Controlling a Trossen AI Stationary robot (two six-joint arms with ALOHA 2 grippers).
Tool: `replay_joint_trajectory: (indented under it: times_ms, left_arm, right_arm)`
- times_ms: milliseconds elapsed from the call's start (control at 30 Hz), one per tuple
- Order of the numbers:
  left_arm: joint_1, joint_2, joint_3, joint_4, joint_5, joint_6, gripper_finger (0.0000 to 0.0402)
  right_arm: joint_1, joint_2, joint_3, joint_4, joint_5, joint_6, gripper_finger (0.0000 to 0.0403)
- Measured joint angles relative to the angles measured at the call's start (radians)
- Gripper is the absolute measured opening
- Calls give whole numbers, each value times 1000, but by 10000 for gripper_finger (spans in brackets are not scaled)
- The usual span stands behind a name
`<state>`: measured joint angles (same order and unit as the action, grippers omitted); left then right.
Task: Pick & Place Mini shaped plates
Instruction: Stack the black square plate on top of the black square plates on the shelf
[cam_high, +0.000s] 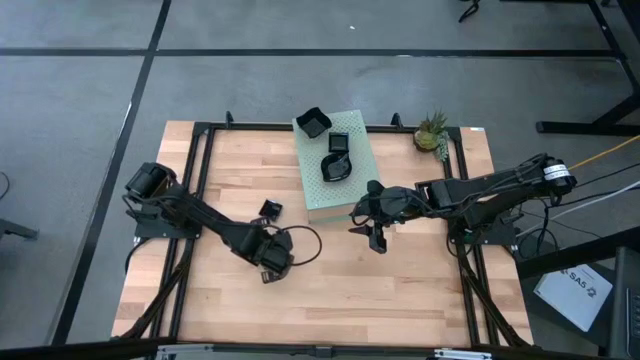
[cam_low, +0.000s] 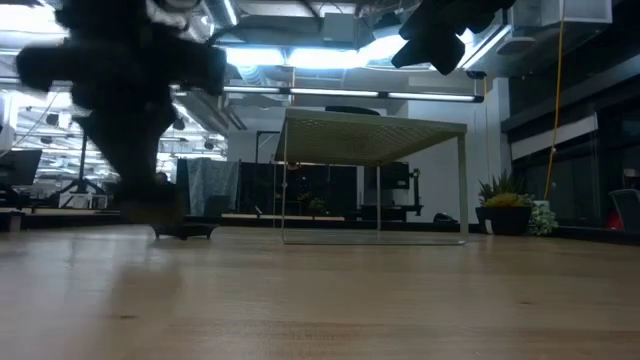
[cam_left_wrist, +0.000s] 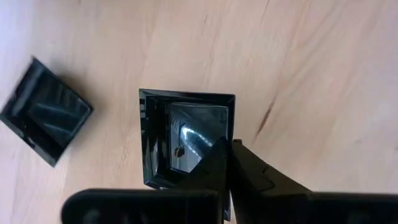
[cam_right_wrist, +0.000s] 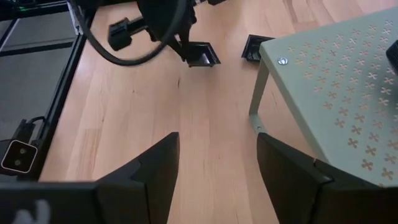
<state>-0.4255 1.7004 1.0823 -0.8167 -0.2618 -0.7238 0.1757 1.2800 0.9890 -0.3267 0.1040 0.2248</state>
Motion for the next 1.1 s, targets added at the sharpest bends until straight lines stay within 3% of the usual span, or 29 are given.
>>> replay_joint_trajectory:
  times_ms: [767,1100]
  left_arm:
    - [23,-3,374,-311,-137,-137,3]
    - [119,-3,546,-313,-219,84,3]
  right_arm:
    - [0,0,0,-55,-1,-20,212]
    - [-3,0,0,-40,-1,-24,212]
